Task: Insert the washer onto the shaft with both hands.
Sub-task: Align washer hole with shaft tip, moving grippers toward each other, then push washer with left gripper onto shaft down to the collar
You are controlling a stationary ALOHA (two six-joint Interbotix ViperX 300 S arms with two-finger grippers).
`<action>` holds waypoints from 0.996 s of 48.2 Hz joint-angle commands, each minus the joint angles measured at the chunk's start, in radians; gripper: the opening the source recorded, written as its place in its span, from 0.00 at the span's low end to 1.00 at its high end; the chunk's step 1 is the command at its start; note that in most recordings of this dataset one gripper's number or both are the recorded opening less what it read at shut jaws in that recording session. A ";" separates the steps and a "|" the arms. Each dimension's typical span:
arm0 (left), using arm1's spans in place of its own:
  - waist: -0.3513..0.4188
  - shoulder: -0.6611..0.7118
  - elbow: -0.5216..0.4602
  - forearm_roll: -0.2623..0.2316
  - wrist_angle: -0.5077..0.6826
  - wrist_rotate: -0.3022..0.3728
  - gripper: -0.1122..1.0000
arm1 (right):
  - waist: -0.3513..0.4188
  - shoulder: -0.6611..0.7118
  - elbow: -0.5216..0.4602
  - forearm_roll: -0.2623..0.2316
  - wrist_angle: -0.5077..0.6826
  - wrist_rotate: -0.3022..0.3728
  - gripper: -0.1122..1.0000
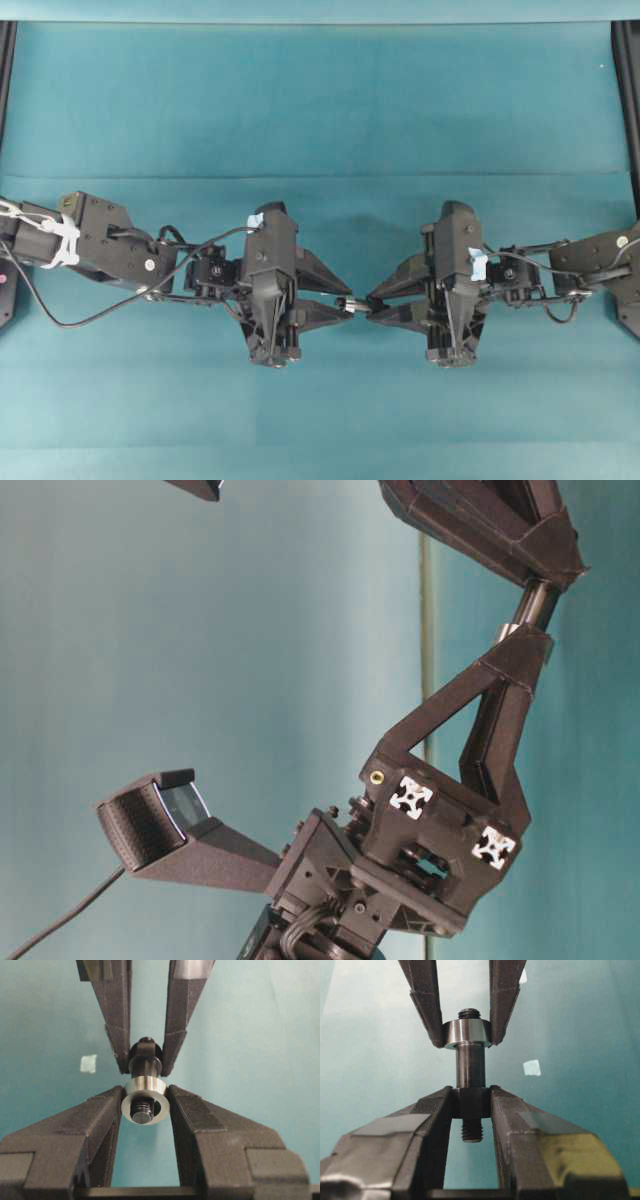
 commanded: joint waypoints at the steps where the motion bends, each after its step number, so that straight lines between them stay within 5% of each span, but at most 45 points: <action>1: -0.003 0.000 -0.021 0.002 0.017 0.005 0.44 | -0.005 -0.008 -0.021 0.000 -0.009 -0.002 0.10; 38: -0.003 0.014 -0.061 0.002 0.061 0.023 0.44 | -0.005 -0.006 -0.021 -0.002 -0.003 -0.002 0.10; 48: -0.003 0.025 -0.095 0.002 0.126 0.080 0.44 | -0.005 0.000 -0.028 -0.002 -0.003 -0.002 0.10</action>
